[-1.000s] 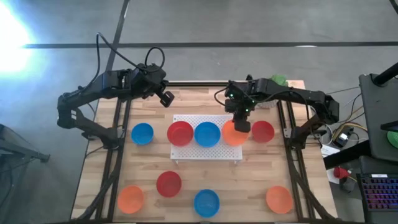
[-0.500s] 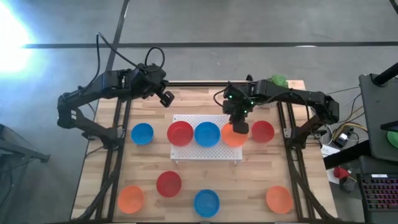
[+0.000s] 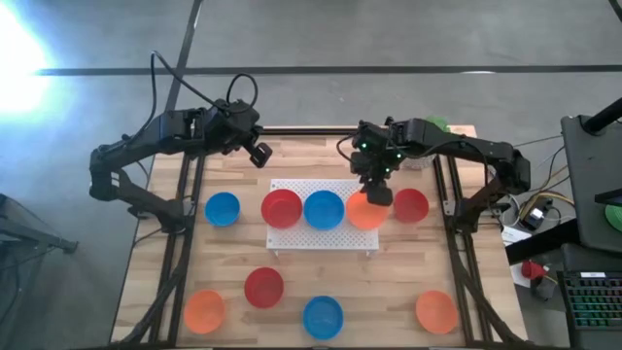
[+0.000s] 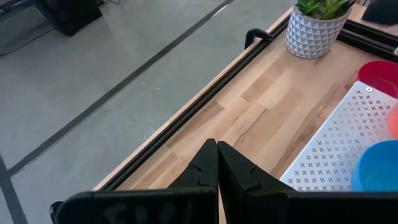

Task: Pick & Place Mini bowls
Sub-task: Stack the top blue bowl on the blue bowl on the shelf

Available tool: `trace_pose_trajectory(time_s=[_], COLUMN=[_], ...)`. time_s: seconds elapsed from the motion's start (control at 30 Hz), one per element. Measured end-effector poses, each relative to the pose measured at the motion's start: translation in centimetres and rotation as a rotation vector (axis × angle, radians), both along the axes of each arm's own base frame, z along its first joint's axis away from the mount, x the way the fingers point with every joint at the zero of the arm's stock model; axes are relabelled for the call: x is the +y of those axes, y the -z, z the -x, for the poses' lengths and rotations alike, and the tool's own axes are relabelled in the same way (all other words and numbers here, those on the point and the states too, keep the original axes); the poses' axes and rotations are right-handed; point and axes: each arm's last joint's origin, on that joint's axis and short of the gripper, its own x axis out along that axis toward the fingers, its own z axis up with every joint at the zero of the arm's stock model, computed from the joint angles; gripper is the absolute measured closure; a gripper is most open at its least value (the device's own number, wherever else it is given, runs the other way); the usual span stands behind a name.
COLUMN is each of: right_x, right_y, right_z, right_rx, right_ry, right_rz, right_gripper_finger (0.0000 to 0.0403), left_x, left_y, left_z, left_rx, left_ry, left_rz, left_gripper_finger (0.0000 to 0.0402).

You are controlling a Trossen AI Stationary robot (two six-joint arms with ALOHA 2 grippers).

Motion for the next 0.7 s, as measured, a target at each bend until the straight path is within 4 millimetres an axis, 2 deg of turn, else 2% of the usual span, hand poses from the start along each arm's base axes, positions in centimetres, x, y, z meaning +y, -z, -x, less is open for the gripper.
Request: trace_pose_trajectory(time_s=[0.33,0.7], right_x=[0.2,0.8], right_y=[-4.6,-8.8], right_z=[0.9,3.0], right_rx=[-0.07,-0.208], right_ry=[0.0,-0.021], right_rz=[0.019,0.069], right_gripper_finger=[0.0274,0.0277], left_x=[-0.2,-1.3], left_y=[0.6,2.6], left_z=[0.6,2.9], left_rx=[0.04,0.189], left_ry=[-0.014,-0.223], left_rz=[0.088,0.29], left_gripper_finger=[0.0402,0.0402])
